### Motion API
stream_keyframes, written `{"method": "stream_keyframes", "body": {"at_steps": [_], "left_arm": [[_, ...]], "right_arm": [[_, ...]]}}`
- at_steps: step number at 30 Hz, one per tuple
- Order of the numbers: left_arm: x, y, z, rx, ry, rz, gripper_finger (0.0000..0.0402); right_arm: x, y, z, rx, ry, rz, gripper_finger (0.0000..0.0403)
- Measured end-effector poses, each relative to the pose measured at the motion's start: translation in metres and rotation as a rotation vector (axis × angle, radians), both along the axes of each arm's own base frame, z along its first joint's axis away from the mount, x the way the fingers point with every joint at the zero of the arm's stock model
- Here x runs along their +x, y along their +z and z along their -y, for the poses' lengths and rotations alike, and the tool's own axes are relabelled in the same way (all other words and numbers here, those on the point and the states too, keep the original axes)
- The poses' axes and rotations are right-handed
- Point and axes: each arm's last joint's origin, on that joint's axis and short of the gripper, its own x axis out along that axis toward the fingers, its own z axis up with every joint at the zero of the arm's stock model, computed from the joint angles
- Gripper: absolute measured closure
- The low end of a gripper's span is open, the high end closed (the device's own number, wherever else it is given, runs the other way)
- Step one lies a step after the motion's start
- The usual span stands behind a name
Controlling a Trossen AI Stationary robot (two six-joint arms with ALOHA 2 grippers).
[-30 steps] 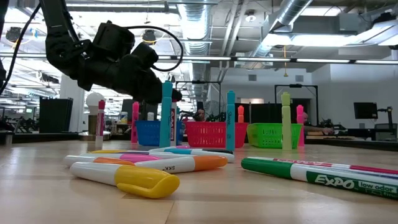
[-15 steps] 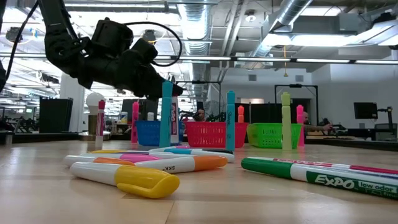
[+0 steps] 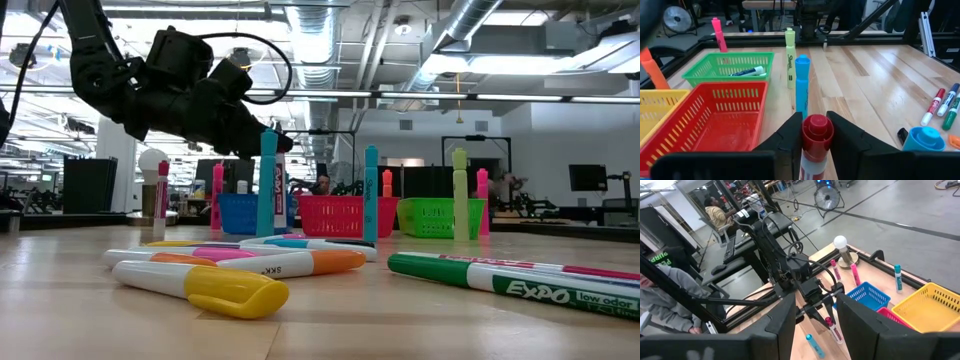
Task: Pick & Place Markers
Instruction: Put the large red marker pen into the green bin
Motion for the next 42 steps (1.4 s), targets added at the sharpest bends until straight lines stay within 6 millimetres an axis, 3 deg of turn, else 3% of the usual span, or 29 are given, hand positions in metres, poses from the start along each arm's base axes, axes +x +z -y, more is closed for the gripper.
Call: {"method": "stream_keyframes", "body": {"at_steps": [18, 23, 33, 42], "left_arm": [[-0.010, 0.033, -0.001, 0.083, 0.059, 0.089, 0.0326], [-0.016, 0.047, -0.006, 0.097, 0.091, 0.149, 0.0322], [-0.031, 0.076, -0.016, 0.097, 0.159, 0.274, 0.0323], [-0.053, 0.113, -0.011, 0.010, 0.168, 0.467, 0.0323]], "right_arm": [[0.000, 0.001, 0.000, 0.001, -0.003, 0.009, 0.0269], [0.008, 0.002, 0.001, -0.024, -0.011, 0.028, 0.0270], [0.045, -0.004, -0.004, -0.175, 0.012, 0.025, 0.0272], [0.102, -0.017, -0.013, -0.412, 0.039, 0.064, 0.0288]]}}
